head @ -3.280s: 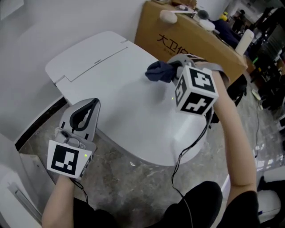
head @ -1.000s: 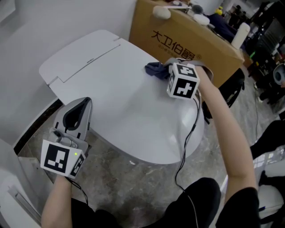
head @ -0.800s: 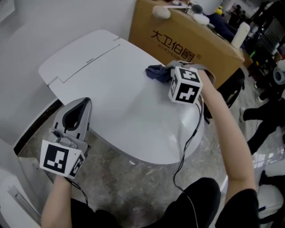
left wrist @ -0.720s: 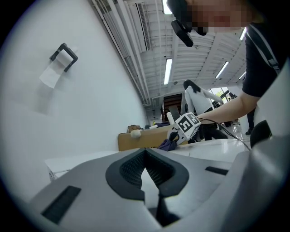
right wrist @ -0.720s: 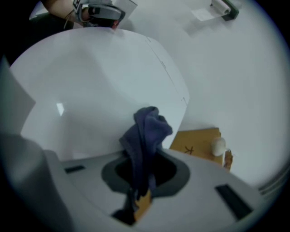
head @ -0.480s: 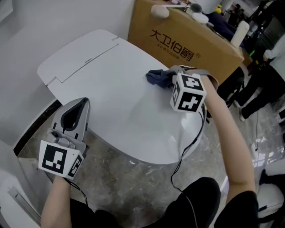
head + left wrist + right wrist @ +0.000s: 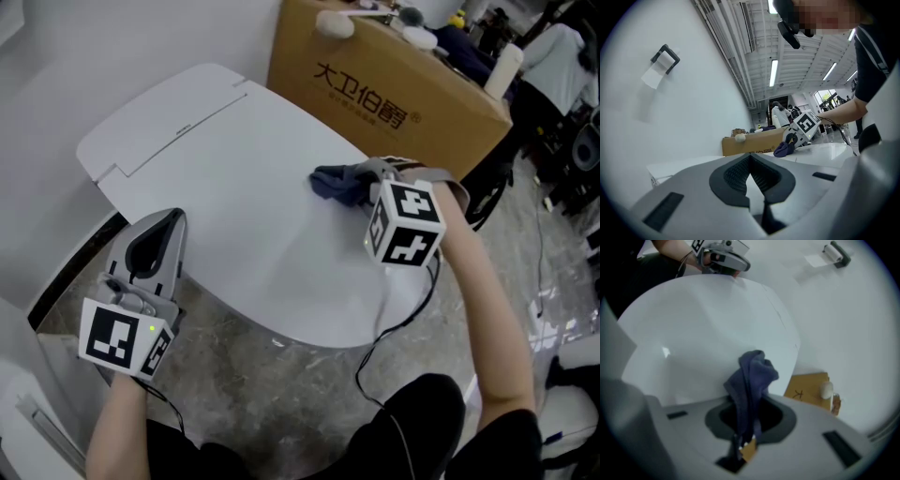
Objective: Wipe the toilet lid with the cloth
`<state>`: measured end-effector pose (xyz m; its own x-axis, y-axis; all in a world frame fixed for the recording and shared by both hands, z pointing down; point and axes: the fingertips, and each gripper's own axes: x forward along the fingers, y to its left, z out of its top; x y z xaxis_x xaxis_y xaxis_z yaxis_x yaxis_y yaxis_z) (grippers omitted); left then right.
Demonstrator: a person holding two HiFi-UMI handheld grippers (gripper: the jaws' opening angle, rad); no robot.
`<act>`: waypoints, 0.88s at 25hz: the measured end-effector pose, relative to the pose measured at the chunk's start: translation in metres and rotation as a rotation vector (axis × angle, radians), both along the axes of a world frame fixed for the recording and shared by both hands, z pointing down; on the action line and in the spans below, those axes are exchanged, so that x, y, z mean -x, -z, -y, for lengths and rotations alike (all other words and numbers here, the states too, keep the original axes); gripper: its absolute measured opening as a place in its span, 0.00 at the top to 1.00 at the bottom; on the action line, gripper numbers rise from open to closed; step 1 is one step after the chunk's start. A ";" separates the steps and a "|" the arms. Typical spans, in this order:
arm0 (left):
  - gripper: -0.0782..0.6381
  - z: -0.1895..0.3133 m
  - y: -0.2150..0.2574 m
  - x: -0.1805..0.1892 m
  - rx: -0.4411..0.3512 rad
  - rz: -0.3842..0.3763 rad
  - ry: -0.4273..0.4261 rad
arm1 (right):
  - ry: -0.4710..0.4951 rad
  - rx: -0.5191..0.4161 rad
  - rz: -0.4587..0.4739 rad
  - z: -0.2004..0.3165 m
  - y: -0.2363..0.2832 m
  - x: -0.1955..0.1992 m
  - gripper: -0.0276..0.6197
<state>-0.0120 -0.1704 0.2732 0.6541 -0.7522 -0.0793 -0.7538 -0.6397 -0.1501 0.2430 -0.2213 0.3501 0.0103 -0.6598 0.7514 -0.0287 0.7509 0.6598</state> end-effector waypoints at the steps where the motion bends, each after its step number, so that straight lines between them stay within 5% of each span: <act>1: 0.88 0.000 0.000 0.000 -0.001 0.000 -0.001 | -0.001 0.000 -0.002 -0.003 0.000 0.000 0.86; 22: 0.88 0.000 0.000 0.000 -0.014 0.016 -0.003 | 0.006 -0.032 0.023 -0.060 0.002 0.005 0.86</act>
